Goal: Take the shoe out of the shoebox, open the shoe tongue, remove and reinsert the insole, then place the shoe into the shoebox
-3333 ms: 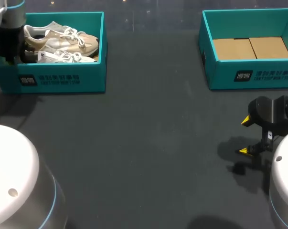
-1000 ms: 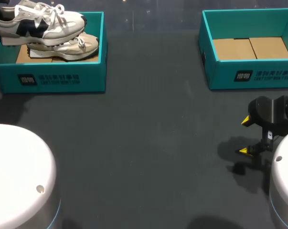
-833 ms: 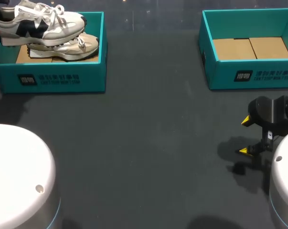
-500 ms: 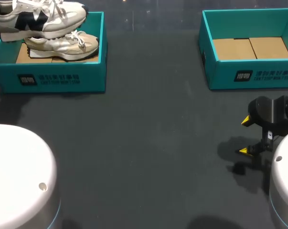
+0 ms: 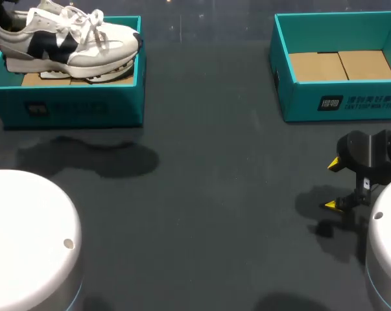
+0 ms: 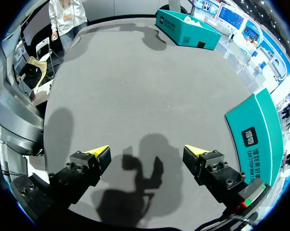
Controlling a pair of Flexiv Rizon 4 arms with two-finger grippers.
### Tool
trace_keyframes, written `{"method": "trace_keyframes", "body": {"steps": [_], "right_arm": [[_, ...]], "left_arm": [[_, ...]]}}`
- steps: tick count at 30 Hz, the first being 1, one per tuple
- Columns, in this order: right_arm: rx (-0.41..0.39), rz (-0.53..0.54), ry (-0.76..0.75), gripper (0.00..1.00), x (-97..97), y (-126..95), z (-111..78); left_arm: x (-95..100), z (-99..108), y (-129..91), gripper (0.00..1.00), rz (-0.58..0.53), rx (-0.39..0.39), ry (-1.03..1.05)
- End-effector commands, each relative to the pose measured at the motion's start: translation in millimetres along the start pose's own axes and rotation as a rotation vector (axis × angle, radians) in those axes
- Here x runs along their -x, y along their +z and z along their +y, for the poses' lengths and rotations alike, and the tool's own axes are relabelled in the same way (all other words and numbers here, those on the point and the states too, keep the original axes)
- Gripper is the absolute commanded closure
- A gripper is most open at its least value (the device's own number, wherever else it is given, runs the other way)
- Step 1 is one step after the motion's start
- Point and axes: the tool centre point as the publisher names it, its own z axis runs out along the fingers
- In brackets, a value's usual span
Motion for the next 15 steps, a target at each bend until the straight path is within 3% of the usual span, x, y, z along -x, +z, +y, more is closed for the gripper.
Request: {"method": "trace_keyframes", "body": {"steps": [1,9,15], "right_arm": [[-0.002,-0.003,0.000,0.00,-2.1,-0.7,0.0],[-0.002,-0.003,0.000,0.00,-2.1,-0.7,0.0],[-0.002,-0.003,0.000,0.00,-2.1,-0.7,0.0]], "left_arm": [[-1.1,-15.1,-0.6,1.00,-0.001,0.063,0.001],[-1.1,-15.1,-0.6,1.00,-0.001,0.063,0.001],[45.3,-42.6,17.5,1.00,0.061,-0.019,0.063]]}}
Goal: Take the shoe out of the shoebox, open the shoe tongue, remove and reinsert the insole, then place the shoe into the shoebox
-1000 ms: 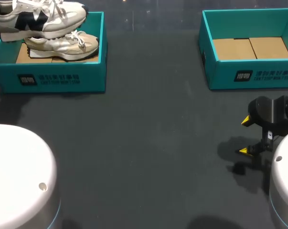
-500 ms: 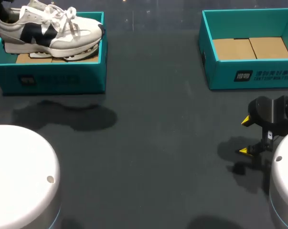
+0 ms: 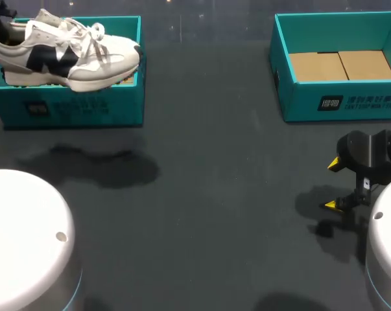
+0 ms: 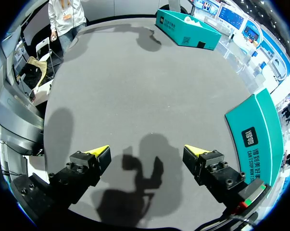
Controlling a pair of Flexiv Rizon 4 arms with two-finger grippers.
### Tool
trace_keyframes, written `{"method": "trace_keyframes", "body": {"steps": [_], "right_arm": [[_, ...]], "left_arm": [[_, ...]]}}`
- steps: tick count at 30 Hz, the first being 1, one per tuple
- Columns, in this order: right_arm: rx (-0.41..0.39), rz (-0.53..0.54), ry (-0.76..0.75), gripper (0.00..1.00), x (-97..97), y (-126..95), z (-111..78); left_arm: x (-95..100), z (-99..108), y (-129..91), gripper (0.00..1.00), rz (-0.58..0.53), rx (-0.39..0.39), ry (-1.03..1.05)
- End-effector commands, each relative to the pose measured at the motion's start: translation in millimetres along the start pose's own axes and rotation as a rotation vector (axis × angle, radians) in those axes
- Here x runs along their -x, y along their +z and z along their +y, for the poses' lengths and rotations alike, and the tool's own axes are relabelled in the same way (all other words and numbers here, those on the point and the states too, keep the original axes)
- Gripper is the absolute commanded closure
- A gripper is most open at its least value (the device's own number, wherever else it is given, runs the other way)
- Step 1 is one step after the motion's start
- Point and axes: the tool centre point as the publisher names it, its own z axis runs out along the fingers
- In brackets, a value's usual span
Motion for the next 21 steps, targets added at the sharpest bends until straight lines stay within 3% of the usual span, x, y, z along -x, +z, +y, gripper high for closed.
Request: {"method": "trace_keyframes", "body": {"steps": [1,12,21], "right_arm": [[-0.003,-0.003,0.000,0.00,-2.0,-0.7,-0.1],[-0.003,-0.003,0.000,0.00,-2.0,-0.7,-0.1],[-0.003,-0.003,0.000,0.00,-2.0,-0.7,-0.1]], "left_arm": [[38.7,-12.7,8.8,1.00,0.056,-0.031,0.029],[143.1,-66.2,32.4,1.00,0.116,-0.076,0.086],[143.1,-66.2,32.4,1.00,0.116,-0.076,0.086]]}}
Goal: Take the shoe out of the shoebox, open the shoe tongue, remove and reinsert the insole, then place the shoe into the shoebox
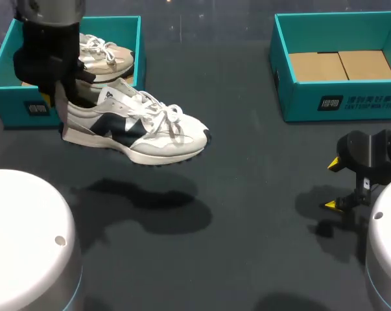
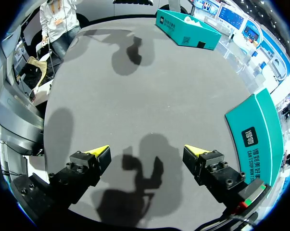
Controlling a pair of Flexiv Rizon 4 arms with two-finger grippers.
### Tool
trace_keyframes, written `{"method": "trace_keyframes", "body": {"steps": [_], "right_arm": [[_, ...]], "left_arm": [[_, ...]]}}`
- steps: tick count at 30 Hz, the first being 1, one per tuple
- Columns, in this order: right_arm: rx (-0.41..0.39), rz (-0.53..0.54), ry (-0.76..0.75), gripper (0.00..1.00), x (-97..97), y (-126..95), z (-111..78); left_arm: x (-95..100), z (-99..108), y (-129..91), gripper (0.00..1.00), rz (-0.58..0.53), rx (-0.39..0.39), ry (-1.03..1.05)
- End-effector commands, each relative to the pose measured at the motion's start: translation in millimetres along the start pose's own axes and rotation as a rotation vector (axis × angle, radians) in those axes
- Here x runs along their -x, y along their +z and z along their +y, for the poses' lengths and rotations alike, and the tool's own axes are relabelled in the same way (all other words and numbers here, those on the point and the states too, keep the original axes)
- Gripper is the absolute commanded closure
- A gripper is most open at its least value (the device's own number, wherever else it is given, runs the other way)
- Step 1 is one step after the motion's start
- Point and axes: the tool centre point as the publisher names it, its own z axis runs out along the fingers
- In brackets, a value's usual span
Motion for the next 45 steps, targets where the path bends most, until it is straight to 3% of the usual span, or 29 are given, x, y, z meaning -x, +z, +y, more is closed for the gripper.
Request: {"method": "trace_keyframes", "body": {"steps": [1,5,9,17,31,39,45], "right_arm": [[-0.002,-0.003,0.000,0.00,-2.1,-0.7,0.0],[-0.002,-0.003,0.000,0.00,-2.1,-0.7,0.0],[-0.002,-0.003,0.000,0.00,-2.1,-0.7,0.0],[-0.002,-0.003,0.000,0.00,-2.1,-0.7,0.0],[-0.002,-0.003,0.000,0.00,-2.1,-0.7,0.0],[-0.002,-0.003,0.000,0.00,-2.1,-0.7,0.0],[-0.002,-0.003,0.000,0.00,-2.1,-0.7,0.0]], "left_arm": [[-2.7,-0.9,-1.2,1.00,-0.005,0.003,0.001],[-2.7,-0.9,-1.2,1.00,-0.005,0.003,0.001],[35.5,-12.9,18.6,1.00,0.012,-0.017,-0.022],[91.8,-11.5,39.9,1.00,0.008,-0.050,-0.032],[91.8,-11.5,39.9,1.00,0.008,-0.050,-0.032],[145.7,-11.1,78.8,1.00,0.020,-0.110,-0.022],[181.5,-9.0,97.1,1.00,0.023,-0.094,-0.073]]}}
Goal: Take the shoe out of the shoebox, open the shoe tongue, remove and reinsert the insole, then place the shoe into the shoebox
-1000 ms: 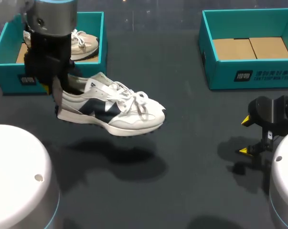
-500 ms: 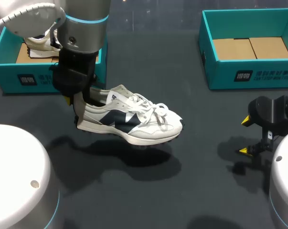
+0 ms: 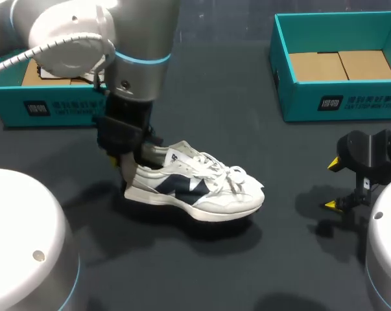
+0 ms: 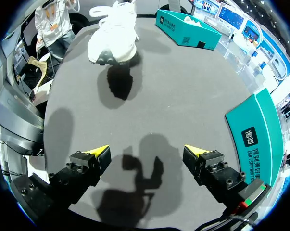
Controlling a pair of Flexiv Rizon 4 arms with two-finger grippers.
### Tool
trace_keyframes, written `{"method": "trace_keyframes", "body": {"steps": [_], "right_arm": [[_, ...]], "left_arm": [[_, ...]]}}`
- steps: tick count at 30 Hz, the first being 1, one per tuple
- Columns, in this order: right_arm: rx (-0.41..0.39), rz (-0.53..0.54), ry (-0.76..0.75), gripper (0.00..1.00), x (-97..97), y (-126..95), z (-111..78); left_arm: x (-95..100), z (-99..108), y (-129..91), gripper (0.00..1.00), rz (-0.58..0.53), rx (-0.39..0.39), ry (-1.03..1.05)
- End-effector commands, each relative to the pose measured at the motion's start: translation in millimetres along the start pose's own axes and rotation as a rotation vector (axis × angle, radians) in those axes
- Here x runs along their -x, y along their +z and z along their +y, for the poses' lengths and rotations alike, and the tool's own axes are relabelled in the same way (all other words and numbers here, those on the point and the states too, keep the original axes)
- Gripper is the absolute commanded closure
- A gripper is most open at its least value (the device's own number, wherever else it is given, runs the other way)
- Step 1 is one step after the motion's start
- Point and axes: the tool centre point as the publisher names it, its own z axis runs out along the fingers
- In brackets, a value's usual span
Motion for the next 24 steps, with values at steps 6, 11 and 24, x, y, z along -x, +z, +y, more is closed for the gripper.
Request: {"method": "trace_keyframes", "body": {"steps": [6,11,24], "right_arm": [[-0.002,-0.003,0.000,0.00,-2.0,-0.7,-0.1],[-0.002,-0.003,0.000,0.00,-2.0,-0.7,-0.1],[-0.002,-0.003,0.000,0.00,-2.0,-0.7,-0.1]], "left_arm": [[42.3,15.1,15.0,1.00,0.039,0.042,-0.084],[42.3,15.1,15.0,1.00,0.039,0.042,-0.084],[74.4,38.6,43.0,1.00,-0.006,0.055,-0.115]]}}
